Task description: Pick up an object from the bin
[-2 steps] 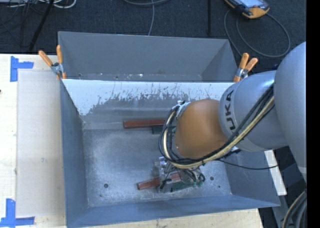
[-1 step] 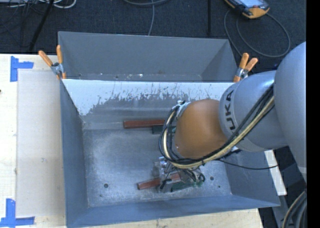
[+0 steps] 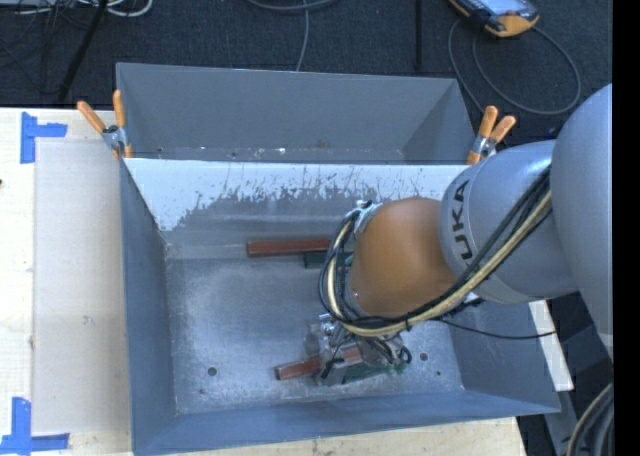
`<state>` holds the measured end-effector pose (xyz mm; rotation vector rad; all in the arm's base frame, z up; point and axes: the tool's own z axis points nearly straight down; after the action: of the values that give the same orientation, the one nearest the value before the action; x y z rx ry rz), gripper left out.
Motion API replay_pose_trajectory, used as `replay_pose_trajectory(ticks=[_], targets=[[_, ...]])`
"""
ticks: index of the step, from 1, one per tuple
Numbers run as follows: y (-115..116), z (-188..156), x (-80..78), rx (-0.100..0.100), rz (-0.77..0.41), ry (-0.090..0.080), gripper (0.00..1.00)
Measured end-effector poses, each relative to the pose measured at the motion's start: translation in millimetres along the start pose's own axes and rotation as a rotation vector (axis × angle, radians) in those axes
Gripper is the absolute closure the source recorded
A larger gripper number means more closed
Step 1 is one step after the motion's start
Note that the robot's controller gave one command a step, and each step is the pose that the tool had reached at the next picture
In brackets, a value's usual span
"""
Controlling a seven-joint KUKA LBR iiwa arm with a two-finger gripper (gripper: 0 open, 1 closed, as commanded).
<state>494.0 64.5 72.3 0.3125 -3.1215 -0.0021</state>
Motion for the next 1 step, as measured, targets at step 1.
replay_pose_trajectory(ticks=[1], targets=[[0.4,-20.5,2.3,0.0,0.0,0.008,1.0]])
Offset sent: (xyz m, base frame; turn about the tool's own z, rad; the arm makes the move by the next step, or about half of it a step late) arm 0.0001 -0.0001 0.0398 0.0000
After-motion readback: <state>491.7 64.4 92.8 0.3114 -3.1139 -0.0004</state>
